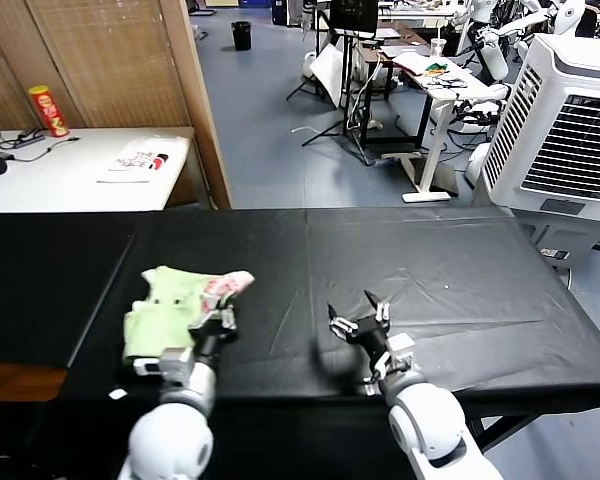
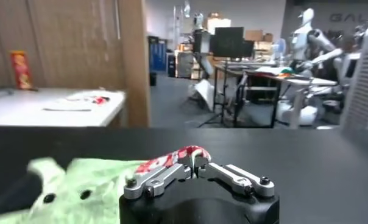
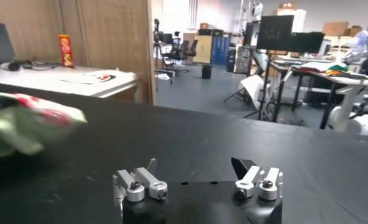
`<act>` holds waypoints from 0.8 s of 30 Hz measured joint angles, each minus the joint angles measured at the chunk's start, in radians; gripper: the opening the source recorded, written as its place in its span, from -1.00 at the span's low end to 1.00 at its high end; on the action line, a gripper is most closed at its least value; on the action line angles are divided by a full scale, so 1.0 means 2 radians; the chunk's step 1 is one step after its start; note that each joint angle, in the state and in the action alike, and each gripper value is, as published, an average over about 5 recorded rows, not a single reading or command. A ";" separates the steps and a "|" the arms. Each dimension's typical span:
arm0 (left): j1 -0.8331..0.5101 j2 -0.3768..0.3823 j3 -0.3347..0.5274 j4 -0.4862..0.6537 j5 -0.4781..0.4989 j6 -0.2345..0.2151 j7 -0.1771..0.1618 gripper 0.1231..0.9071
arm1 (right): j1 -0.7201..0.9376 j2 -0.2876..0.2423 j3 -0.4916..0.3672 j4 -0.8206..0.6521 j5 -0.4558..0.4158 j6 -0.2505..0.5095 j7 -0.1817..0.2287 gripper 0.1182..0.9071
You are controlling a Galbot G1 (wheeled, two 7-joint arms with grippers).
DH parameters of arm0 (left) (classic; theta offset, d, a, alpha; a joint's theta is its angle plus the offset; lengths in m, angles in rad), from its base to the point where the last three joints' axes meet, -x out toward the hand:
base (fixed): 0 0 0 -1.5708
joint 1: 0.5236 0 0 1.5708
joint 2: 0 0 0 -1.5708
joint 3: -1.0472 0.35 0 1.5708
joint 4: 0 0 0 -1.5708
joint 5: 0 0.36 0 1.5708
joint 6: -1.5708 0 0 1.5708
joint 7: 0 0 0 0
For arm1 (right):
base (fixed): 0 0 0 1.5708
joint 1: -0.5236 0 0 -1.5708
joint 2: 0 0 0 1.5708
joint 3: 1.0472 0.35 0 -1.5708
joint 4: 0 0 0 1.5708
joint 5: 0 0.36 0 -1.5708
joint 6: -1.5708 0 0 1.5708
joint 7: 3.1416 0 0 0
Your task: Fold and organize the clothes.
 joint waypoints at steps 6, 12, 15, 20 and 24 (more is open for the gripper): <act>0.004 -0.039 0.027 -0.001 0.018 -0.024 0.040 0.03 | 0.006 -0.004 -0.009 0.000 0.031 -0.010 -0.006 0.72; 0.003 -0.038 0.020 -0.006 0.019 -0.038 0.054 0.67 | 0.015 -0.004 -0.018 -0.005 0.084 -0.036 0.007 0.72; 0.005 -0.032 0.009 -0.007 0.019 -0.041 0.053 0.71 | 0.026 0.004 -0.029 -0.016 0.117 -0.049 0.018 0.72; 0.015 -0.025 -0.010 -0.006 0.019 -0.047 0.051 0.72 | 0.054 0.027 -0.049 -0.050 0.166 -0.059 0.040 0.72; 0.026 -0.022 -0.023 -0.006 0.018 -0.056 0.044 0.72 | 0.076 0.049 -0.054 -0.086 0.200 -0.057 0.052 0.69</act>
